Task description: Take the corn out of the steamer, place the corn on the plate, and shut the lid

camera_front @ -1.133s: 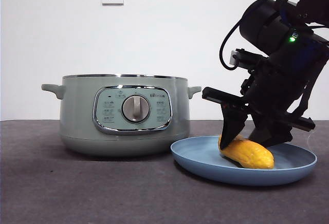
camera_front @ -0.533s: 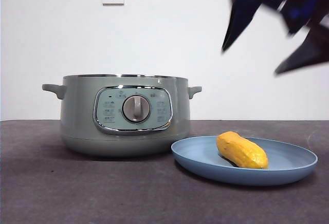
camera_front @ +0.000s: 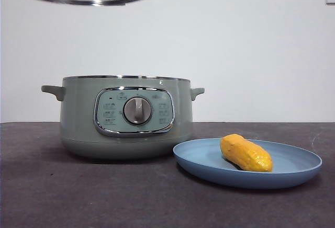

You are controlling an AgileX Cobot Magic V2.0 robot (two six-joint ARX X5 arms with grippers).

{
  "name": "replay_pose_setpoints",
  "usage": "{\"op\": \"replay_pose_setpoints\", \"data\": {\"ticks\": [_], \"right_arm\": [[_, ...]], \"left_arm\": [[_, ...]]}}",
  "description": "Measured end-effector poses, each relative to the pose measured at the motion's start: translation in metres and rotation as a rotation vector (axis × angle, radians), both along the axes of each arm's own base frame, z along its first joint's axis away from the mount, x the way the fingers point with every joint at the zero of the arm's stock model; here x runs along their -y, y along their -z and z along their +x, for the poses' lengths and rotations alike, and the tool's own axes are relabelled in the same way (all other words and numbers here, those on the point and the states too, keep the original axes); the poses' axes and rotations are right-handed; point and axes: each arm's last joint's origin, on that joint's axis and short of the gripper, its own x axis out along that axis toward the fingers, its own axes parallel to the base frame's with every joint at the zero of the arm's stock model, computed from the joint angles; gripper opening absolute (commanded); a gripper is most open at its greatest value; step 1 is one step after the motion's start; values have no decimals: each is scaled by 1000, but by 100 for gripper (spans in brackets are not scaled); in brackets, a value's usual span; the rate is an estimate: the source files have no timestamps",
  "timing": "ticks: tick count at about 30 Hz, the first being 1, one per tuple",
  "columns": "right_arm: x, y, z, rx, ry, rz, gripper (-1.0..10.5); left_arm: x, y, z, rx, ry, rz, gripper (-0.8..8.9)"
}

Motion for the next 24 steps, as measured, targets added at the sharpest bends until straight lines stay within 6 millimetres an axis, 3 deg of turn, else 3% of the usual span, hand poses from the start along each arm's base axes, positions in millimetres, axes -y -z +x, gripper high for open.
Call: {"op": "replay_pose_setpoints", "data": {"ticks": [5, 9, 16, 24], "right_arm": [[7, 2, -13, -12, 0, -6, 661], [8, 5, -15, -41, 0, -22, 661], [8, 6, -15, -57, 0, -31, 660], [8, 6, -15, -58, 0, -31, 660]], "left_arm": [[19, 31, 45, -41, 17, 9, -8], [29, 50, 70, -40, 23, 6, -9], [38, 66, 91, -5, 20, -6, -9], [45, 98, 110, -81, 18, 24, -9]]}}
